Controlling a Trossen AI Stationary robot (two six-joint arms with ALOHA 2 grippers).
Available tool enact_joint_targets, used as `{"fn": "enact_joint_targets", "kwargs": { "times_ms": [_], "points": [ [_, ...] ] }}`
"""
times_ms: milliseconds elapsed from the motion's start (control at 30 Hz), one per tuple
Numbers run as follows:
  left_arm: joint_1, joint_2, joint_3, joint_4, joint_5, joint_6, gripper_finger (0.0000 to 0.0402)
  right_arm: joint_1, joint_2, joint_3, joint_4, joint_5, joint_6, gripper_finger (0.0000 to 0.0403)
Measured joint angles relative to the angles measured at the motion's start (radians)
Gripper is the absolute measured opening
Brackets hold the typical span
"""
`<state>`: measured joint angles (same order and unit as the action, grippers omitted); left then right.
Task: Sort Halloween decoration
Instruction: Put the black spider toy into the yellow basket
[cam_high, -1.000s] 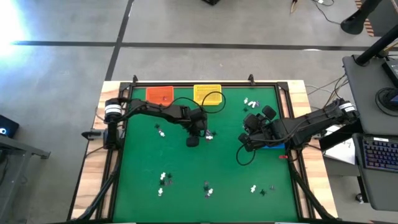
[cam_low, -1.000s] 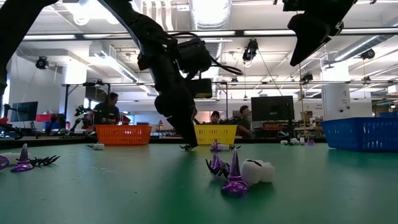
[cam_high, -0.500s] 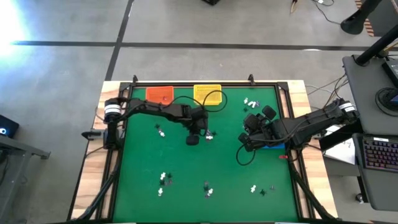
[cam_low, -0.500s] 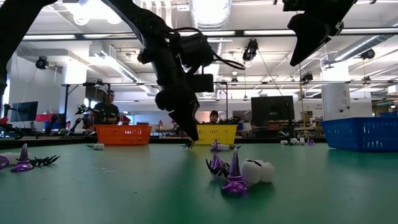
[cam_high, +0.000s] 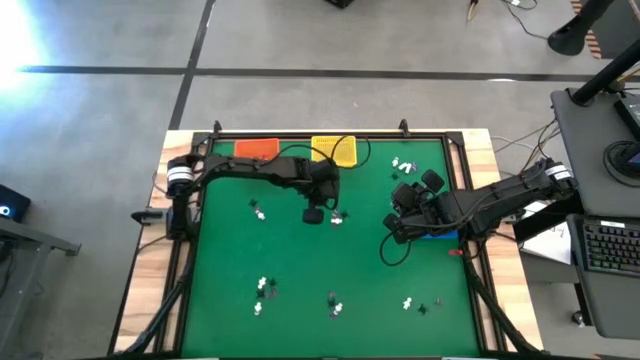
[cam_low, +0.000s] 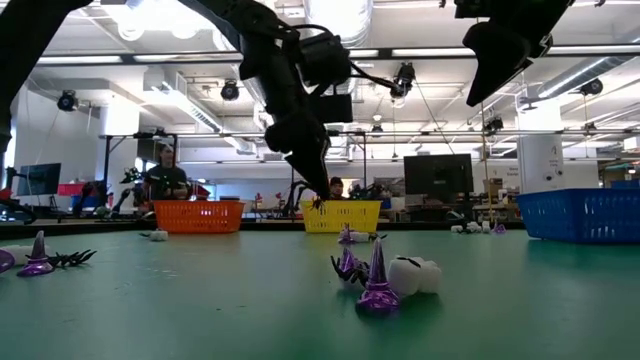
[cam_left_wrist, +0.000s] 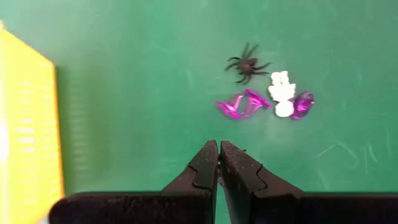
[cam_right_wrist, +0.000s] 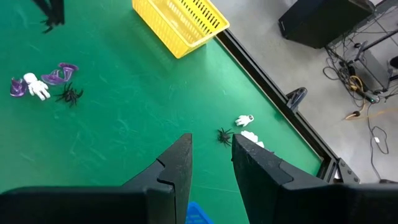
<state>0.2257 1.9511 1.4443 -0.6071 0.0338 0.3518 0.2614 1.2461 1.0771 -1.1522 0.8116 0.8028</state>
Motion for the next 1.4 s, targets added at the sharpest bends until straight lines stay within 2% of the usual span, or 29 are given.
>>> {"fn": "enact_joint_targets", "kwargs": {
  "times_ms": [367, 500, 667, 833, 1400],
  "points": [
    [0.144, 0.000, 0.099, -0.040, 0.024, 0.065, 0.0000, 0.000, 0.000, 0.000, -0.003, 0.000, -0.002, 0.0107],
    [0.214, 0.000, 0.150, -0.045, 0.098, 0.094, 0.0000, 0.000, 0.000, -0.004, -0.004, 0.000, -0.002, 0.0107],
    [0.316, -0.001, 0.175, -0.038, 0.278, 0.110, 0.0000, 0.000, 0.000, -0.005, -0.003, -0.001, 0.001, 0.0107],
    [0.384, -0.002, 0.172, -0.022, 0.291, 0.113, 0.0000, 0.000, 0.000, -0.005, -0.001, -0.003, 0.011, 0.0107],
    [0.416, 0.119, 0.174, 0.072, 0.326, 0.163, 0.0000, 0.000, 0.000, -0.006, 0.006, -0.001, 0.063, 0.0107]
  ]
}}
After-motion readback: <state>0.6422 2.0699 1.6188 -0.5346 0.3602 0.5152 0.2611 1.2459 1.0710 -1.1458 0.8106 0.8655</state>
